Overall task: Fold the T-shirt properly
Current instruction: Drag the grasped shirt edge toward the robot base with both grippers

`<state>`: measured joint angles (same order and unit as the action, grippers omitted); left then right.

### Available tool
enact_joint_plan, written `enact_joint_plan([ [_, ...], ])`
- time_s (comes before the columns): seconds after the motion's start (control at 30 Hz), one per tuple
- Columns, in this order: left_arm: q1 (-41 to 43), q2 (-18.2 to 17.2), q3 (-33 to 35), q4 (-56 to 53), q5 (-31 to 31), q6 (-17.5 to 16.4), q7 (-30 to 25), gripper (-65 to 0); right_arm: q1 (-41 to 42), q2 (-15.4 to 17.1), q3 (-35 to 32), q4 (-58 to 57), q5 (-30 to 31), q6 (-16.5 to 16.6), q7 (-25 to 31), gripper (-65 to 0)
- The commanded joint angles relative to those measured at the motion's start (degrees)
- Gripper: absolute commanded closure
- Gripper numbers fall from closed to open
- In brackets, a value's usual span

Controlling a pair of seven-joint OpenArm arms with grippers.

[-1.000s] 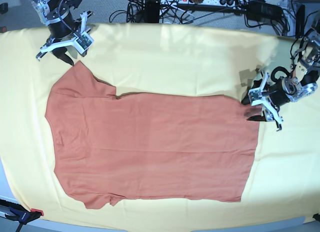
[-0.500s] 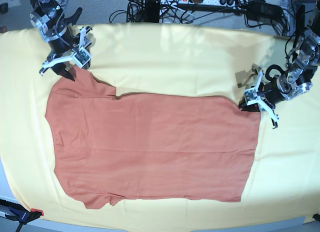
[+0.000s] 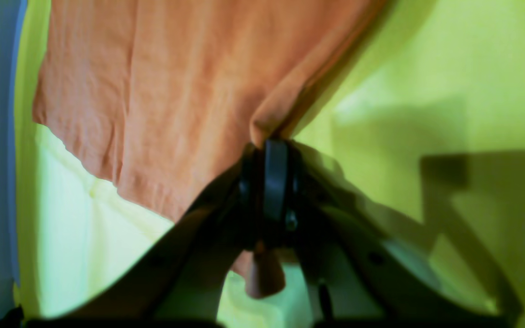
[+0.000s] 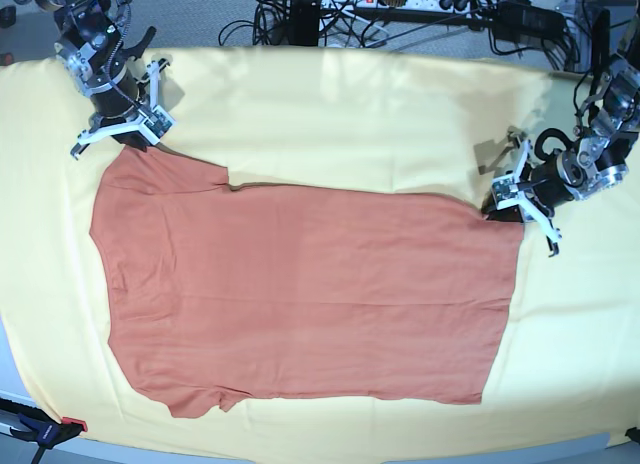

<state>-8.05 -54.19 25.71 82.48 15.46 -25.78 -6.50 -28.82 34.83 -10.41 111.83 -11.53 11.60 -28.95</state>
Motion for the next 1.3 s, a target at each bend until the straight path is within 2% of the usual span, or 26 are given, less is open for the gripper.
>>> enact_joint_plan([
  [0.0,-0.55,-2.19,-0.44,1.16,0.33,-0.2,0.55,0.0,-0.09,1.6,0.39,1.84,-0.42,-0.66,-0.31,0.0],
  [0.13,-0.52,-5.14,-0.44,4.33,-2.47,-1.31,0.55,0.0,-0.44,4.74,0.39,3.34,-0.39,-0.59,-1.81,0.0],
  [0.33,-0.52,-10.36,-0.44,9.84,-10.36,-10.56,0.52,0.0,-3.04,10.08,0.39,4.11,-0.46,-0.66,-4.24,0.0],
  [0.43,-0.52,-12.79,-0.44,12.66,-13.97,-14.05,0.5,0.0,-4.9,12.09,0.39,5.88,-0.46,-0.68,-6.19,0.0],
  [0.53,-0.44,-14.75,-0.44,15.15,-16.7,-14.22,0.52,0.0,-7.13,13.03,0.39,8.15,-0.48,-0.66,-7.54,0.0],
  [0.7,0.44,-17.62,-0.44,17.94,-17.11,-14.22,0.52,0.0,-11.52,12.96,0.39,11.23,-0.46,-0.68,-9.86,0.0],
  [0.97,3.72,-19.69,-0.44,18.84,-20.48,-14.22,0.57,0.0,-19.32,12.81,0.39,14.05,-2.91,-0.85,-11.91,0.0],
  [1.13,8.24,-21.27,-0.44,21.79,-20.48,-14.22,1.62,0.0,-23.71,12.81,0.39,15.82,-7.13,-3.85,-12.57,0.0],
  [1.27,11.63,-23.32,-0.44,25.16,-20.46,-14.22,4.07,0.0,-26.77,12.81,0.42,17.84,-8.28,-4.17,-12.94,0.0],
])
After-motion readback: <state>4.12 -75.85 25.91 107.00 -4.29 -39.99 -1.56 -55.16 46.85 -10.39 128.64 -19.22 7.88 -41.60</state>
